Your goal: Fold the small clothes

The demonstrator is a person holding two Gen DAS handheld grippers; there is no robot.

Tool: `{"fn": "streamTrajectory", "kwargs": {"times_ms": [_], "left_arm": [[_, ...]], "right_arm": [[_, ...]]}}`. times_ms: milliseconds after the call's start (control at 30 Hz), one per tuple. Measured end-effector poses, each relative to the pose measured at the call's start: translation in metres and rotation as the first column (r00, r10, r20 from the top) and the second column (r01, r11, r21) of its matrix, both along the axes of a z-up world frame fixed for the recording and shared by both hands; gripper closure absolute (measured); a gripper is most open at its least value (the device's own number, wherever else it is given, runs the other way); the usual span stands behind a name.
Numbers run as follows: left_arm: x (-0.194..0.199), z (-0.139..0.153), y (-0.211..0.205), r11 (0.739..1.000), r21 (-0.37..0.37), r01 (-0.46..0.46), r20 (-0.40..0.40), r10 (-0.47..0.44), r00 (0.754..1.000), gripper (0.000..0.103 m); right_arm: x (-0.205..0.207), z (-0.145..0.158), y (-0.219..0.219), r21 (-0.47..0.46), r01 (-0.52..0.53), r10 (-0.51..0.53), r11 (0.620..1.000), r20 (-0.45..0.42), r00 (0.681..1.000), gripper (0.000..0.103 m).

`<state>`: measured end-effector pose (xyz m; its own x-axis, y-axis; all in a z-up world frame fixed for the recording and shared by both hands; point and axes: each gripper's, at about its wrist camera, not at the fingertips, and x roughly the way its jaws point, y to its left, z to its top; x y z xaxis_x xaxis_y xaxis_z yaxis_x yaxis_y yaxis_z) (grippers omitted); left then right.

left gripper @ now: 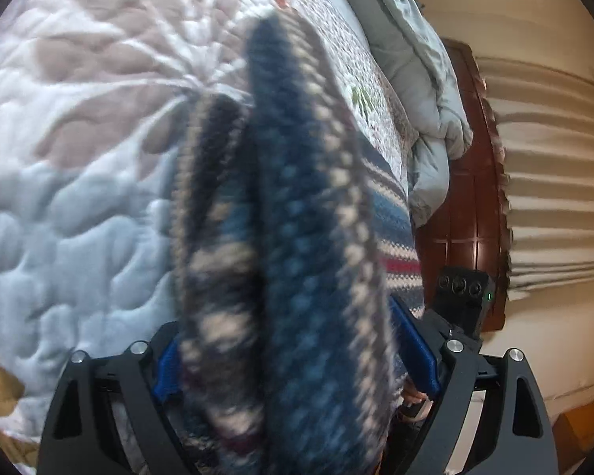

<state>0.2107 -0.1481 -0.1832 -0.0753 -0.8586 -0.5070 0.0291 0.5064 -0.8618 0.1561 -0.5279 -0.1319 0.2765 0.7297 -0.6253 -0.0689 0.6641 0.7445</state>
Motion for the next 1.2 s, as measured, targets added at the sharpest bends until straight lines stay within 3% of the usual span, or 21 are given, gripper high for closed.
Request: {"fn": "streamTrajectory", "kwargs": {"times_ms": [67,133,233,333,500,633,767,933,1033,1133,1167,1200], "left_arm": [[-0.001,0.006,-0.007,0.998,0.051,0.04,0.026,-0.041,0.999,0.031],[-0.003,0.009,-0.007,0.996,0.082,0.04,0.037,-0.043,0.998,0.047],[-0.006,0.014,-0.002,0.997,0.075,0.015,0.037,-0.018,0.999,0.054],[-0.016,0.03,-0.005,0.996,0.086,0.01,0.088,-0.017,0.996,0.055],[-0.033,0.049,-0.022,0.997,0.072,0.026,0.15,-0.036,0.988,0.056],[-0.029,0.019,-0.021,0.994,0.106,0.001,0.12,-0.014,0.993,0.053],[-0.028,0.001,-0.009,0.999,0.027,-0.021,0.077,0.019,0.997,0.051],[-0.036,0.02,-0.01,0.995,0.092,-0.031,0.081,0.024,0.996,0.04],[-0.049,0.025,0.0,0.994,0.108,-0.02,0.059,0.014,0.998,0.03],[-0.072,0.018,0.005,0.994,0.108,-0.012,0.021,0.01,1.0,0.026],[-0.078,0.014,0.005,0.995,0.099,-0.011,0.004,0.011,1.0,0.025],[-0.082,0.011,0.005,0.996,0.092,-0.014,-0.009,0.014,1.0,0.025]], "right_arm": [[0.005,-0.003,0.003,0.007,-0.007,0.007,1.0,-0.01,1.0,0.017],[0.007,-0.004,0.007,-0.008,-0.014,0.014,1.0,-0.006,1.0,0.031],[0.004,0.004,0.012,-0.027,-0.011,0.011,1.0,0.021,1.0,0.046],[0.0,0.015,0.014,-0.061,-0.01,0.014,0.998,0.051,0.999,0.052],[-0.008,0.033,0.003,-0.098,-0.01,0.021,0.995,0.118,0.993,0.053],[-0.003,0.012,0.005,-0.173,-0.005,0.015,0.985,0.058,0.998,0.049],[0.0,0.006,0.006,-0.149,0.0,0.008,0.989,0.053,0.999,0.043],[-0.015,0.015,0.011,-0.158,0.013,-0.004,0.987,0.053,0.999,0.026],[-0.042,0.012,-0.001,-0.118,0.008,-0.004,0.993,0.042,0.999,0.022],[-0.069,-0.003,-0.006,-0.109,0.003,-0.003,0.994,-0.002,1.0,0.025],[-0.076,-0.009,-0.005,-0.102,-0.003,0.001,0.995,-0.02,1.0,0.03],[-0.083,-0.018,-0.001,-0.074,-0.014,0.01,0.997,-0.048,0.999,0.044]]}}
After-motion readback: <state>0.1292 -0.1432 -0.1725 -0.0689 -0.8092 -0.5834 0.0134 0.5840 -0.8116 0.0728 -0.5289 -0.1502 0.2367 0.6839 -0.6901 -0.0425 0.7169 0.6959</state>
